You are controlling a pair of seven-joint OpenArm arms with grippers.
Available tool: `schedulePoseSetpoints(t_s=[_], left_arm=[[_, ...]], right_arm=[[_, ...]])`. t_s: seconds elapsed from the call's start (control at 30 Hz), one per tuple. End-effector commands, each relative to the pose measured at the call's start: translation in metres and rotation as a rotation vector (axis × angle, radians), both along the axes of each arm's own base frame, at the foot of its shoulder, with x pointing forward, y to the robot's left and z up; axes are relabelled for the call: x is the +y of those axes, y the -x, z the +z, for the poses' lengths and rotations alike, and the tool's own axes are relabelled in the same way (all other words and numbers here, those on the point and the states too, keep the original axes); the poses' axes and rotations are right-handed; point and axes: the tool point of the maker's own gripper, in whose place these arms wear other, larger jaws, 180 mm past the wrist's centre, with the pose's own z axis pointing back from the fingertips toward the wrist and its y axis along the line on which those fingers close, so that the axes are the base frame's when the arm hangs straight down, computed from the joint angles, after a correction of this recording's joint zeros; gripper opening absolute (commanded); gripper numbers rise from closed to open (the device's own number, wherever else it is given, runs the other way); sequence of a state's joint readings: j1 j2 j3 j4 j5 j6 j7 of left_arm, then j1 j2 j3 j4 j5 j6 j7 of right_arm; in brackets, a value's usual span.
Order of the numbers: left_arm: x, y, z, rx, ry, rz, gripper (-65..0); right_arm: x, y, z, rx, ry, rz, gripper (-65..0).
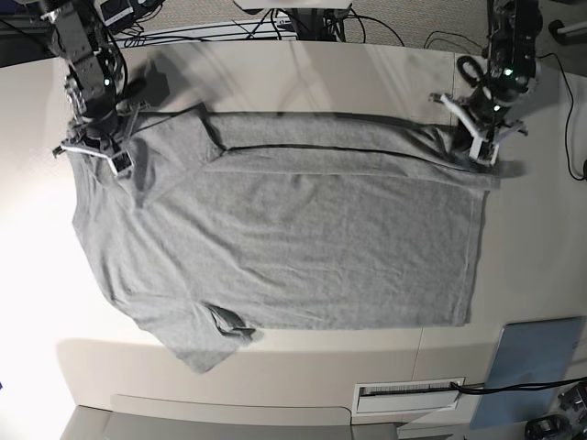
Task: Fold the T-shirt properly
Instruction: 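Lay the shoulder edge down and adjust the grips along the collar edge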
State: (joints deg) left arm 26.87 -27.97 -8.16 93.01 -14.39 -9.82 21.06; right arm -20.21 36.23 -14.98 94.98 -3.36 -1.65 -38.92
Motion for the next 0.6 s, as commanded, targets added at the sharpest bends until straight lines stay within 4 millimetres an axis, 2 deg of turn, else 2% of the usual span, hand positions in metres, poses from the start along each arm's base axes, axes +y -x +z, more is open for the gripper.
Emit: schedulePoseSetpoints(t_s=[0.0, 0.17, 0.3, 0.4, 0.57], left_arm=[[0.023, 0.044, -0.028, 0.208, -0.113, 0.005, -65.0], [0.036, 0.085, -0.036, 0.299, -0.15, -0.021, -65.0], [0.025, 0.124, -0.045, 0.401, -0.117, -0.105, -65.0], [0.024, 0.153, -0.05, 0.481, -0.114, -0.124, -65.0], [0.02, 0.187, -0.05, 0.545, -0.098, -0.129, -65.0]], right_arm=[[-0.008, 0.018, -0.008, 0.073, 0.02, -0.016, -65.0], [-0.009, 0.043, -0.011, 0.1, 0.073, 0.006, -65.0], [0.0, 0.059, -0.007, 0.104, 0.078, 0.03, -65.0], [0.013, 0.07, -0.004, 0.111, 0.054, 0.055, -65.0], [0.018, 0.079, 0.002, 0.108, 0.086, 0.098, -65.0]])
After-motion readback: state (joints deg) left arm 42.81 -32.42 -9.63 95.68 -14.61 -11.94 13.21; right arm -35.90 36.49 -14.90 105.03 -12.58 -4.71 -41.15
